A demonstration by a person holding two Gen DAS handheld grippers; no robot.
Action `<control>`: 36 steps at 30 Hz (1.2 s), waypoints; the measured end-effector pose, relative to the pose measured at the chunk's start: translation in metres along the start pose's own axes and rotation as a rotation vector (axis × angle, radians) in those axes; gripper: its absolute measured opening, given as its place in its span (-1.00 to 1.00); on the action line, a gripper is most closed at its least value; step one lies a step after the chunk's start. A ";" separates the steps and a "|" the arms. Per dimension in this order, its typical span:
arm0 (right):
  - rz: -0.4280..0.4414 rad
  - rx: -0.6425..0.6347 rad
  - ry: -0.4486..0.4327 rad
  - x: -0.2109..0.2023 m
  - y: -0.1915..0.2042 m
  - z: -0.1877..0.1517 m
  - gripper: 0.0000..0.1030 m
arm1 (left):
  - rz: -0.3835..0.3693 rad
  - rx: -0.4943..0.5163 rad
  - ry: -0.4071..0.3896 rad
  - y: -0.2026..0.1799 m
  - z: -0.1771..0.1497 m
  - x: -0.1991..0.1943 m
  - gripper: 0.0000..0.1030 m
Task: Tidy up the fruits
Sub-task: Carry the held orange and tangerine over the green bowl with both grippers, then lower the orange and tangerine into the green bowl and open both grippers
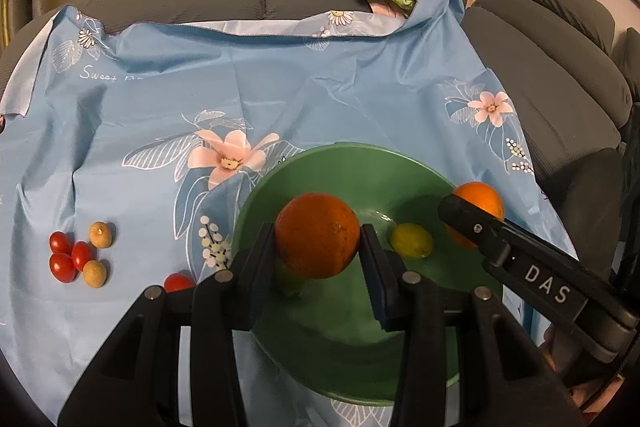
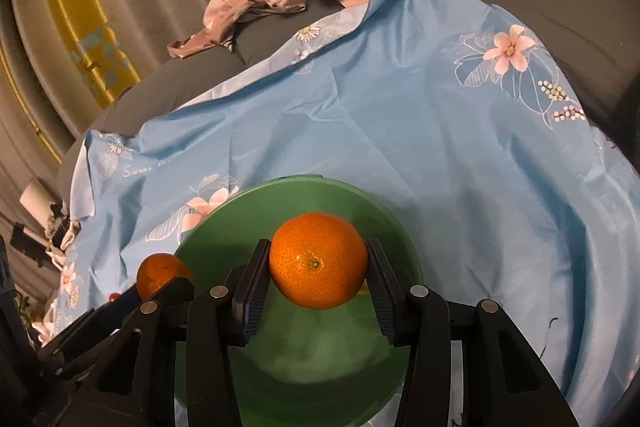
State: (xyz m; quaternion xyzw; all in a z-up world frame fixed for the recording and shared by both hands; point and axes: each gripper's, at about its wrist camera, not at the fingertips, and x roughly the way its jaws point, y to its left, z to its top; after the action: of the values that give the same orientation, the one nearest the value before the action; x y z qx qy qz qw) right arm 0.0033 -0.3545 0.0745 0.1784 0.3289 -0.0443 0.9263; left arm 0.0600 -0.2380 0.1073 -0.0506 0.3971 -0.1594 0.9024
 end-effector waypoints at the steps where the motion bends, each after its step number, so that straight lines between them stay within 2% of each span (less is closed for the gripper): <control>1: -0.003 0.000 0.000 0.000 0.000 0.000 -0.07 | 0.000 0.001 0.002 -0.001 0.000 0.001 -0.19; 18: 0.002 0.000 0.009 0.003 0.000 -0.001 -0.07 | -0.004 0.007 0.027 -0.004 -0.001 0.008 -0.19; 36: -0.032 0.002 0.027 0.008 -0.004 -0.001 -0.07 | -0.002 0.018 0.053 -0.007 -0.004 0.018 -0.19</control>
State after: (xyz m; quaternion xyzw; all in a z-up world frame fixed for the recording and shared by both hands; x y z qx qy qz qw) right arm 0.0082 -0.3572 0.0678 0.1744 0.3442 -0.0571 0.9208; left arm 0.0665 -0.2503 0.0937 -0.0385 0.4196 -0.1650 0.8918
